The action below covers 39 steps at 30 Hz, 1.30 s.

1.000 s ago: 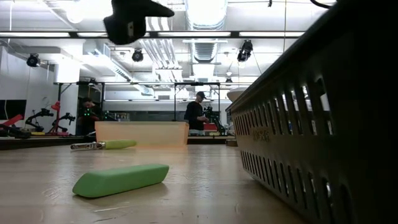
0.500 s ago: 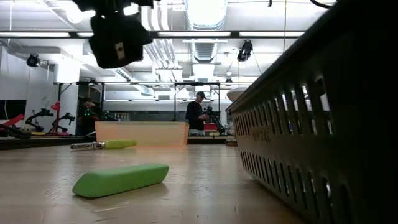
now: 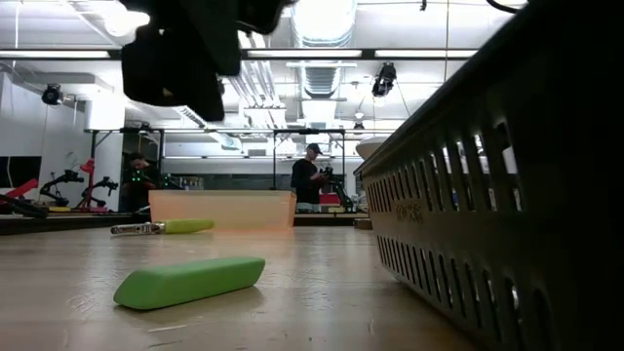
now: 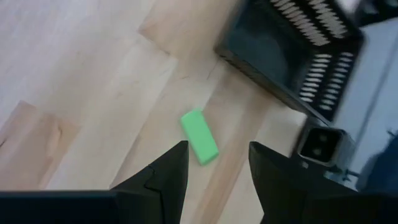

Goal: Pick & Place School Supplies
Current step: Put the green eraser into the orange bin

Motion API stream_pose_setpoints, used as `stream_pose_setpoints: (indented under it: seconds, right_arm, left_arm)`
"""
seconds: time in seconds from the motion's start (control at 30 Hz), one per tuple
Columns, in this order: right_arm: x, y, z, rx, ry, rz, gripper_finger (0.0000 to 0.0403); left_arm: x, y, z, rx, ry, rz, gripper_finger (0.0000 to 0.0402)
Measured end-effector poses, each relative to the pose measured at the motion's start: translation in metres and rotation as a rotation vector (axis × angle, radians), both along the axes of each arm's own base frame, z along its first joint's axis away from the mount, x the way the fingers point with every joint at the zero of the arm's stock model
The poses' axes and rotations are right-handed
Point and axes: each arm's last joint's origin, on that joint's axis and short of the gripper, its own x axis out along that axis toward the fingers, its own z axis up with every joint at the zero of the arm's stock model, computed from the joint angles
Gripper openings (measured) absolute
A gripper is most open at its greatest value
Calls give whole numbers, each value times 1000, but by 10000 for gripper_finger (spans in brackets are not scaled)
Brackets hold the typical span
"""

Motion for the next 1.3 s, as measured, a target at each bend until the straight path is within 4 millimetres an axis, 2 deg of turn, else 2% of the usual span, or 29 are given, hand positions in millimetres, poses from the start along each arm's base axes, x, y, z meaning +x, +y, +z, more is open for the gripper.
stream_pose_setpoints:
  seconds: [0.3,0.63,1.03,1.3]
  right_arm:
    - [0,0,0,0,0,0,178]
    - [0,0,0,0,0,0,178]
    - [0,0,0,0,0,0,178]
    - [0,0,0,0,0,0,178]
  left_arm:
    - [33,-19,-22,17,101,31,172]
    - [31,-24,-45,-38,203,152,172]
    - [33,-30,-50,-58,180,144,172]
    - [27,-33,-61,-68,197,165,172]
